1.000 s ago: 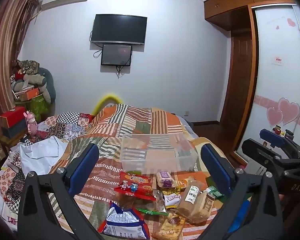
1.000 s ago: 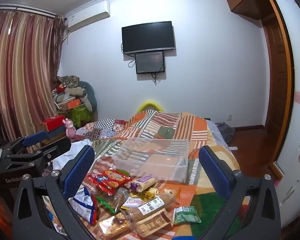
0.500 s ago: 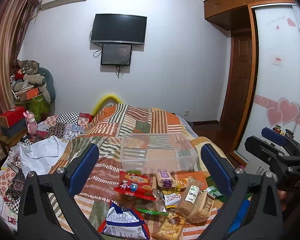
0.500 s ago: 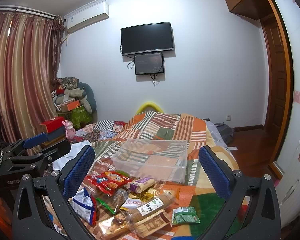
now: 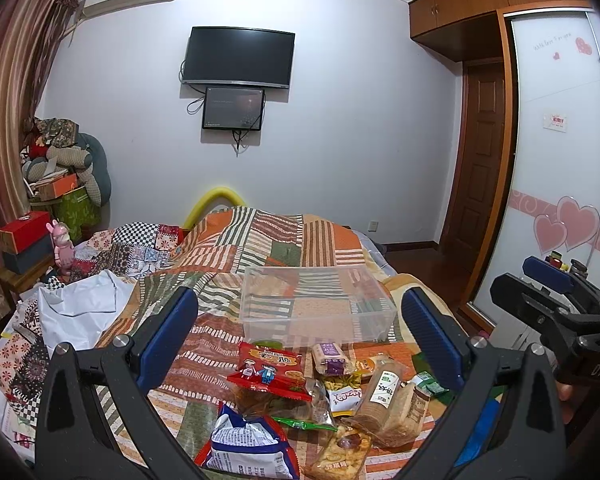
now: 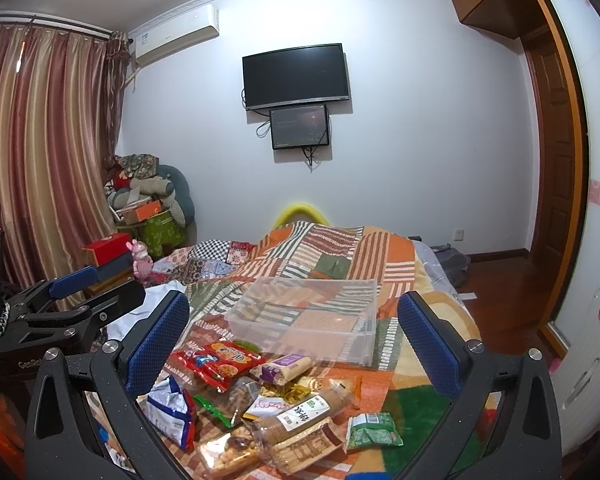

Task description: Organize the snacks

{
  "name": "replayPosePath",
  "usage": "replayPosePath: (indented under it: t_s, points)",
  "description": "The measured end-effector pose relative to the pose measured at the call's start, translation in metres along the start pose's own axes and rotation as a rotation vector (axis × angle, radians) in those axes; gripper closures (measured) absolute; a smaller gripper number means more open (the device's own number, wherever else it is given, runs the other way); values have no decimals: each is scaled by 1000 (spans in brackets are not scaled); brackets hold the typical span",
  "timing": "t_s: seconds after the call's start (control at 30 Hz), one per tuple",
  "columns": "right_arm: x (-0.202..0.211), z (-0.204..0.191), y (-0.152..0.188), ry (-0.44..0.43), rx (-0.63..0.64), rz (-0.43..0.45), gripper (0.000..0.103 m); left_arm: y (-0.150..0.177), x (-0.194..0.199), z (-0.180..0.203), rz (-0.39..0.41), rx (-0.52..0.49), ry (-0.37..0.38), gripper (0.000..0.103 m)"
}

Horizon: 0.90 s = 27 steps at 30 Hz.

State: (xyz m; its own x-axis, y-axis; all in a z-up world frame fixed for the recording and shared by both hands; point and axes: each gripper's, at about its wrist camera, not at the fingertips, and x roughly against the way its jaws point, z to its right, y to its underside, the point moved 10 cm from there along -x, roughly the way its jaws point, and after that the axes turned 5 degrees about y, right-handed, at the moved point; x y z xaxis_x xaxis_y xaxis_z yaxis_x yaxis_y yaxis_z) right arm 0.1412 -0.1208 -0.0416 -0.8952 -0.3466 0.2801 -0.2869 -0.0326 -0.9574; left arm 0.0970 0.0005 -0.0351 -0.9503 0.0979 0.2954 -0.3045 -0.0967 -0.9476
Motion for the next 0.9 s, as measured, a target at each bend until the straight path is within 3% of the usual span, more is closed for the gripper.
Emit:
replayPosePath:
  t_s: [0.9]
  points:
    - [0,1,2,-3,-10,-1,0,0,0,3,3,-9,-3,0]
